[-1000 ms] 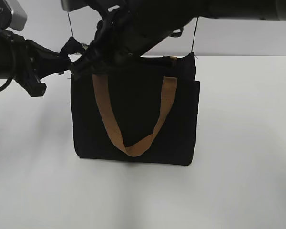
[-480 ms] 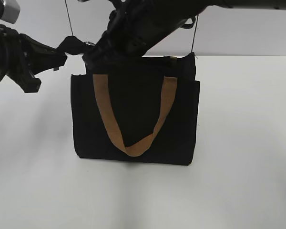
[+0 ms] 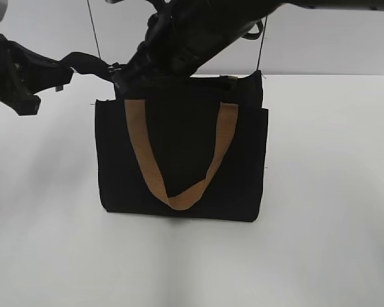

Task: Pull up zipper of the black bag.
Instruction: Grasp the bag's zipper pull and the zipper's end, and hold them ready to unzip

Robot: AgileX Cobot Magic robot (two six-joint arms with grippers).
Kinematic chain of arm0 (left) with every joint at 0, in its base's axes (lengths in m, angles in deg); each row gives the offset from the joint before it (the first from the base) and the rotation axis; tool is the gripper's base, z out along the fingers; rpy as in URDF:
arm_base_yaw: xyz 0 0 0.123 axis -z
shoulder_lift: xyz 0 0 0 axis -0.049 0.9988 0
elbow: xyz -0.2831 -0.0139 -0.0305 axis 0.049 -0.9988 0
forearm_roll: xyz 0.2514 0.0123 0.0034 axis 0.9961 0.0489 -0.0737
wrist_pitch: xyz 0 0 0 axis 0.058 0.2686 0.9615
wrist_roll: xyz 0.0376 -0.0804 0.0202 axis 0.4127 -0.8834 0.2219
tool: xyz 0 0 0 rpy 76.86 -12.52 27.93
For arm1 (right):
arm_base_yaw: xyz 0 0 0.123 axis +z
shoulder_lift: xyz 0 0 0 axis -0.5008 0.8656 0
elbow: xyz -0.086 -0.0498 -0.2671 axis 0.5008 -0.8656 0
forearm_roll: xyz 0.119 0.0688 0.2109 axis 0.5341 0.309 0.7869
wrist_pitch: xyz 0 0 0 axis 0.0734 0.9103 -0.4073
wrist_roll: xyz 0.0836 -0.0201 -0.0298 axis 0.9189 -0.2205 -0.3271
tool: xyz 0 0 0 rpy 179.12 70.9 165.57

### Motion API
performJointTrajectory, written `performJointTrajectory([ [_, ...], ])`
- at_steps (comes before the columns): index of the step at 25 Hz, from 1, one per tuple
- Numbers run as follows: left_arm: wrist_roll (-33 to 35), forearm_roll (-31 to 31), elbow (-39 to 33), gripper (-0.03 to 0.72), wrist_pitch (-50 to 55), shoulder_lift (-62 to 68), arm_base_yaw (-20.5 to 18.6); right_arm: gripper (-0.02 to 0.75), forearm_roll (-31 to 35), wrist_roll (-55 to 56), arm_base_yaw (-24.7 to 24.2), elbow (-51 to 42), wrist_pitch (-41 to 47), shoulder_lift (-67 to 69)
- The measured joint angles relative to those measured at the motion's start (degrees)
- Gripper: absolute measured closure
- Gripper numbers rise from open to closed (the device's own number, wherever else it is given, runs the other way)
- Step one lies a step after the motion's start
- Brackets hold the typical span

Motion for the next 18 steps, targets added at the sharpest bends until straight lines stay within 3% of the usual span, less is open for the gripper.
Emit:
performJointTrajectory([
  [10, -1.06, 0.35, 0.00, 0.693, 0.65, -1.68, -0.17, 0.753, 12.58, -10.77, -0.27, 0.00, -5.73, 0.79],
  [14, -1.80, 0.55, 0.00, 0.693, 1.73, -1.68, -0.17, 0.753, 12.27, -11.78, -0.71, 0.02, -2.95, 0.92],
  [18, -1.79, 0.79, 0.00, 0.693, 1.91, -1.68, -0.17, 0.753, 7.71, -11.26, -0.94, 0.02, 0.98, 0.92],
])
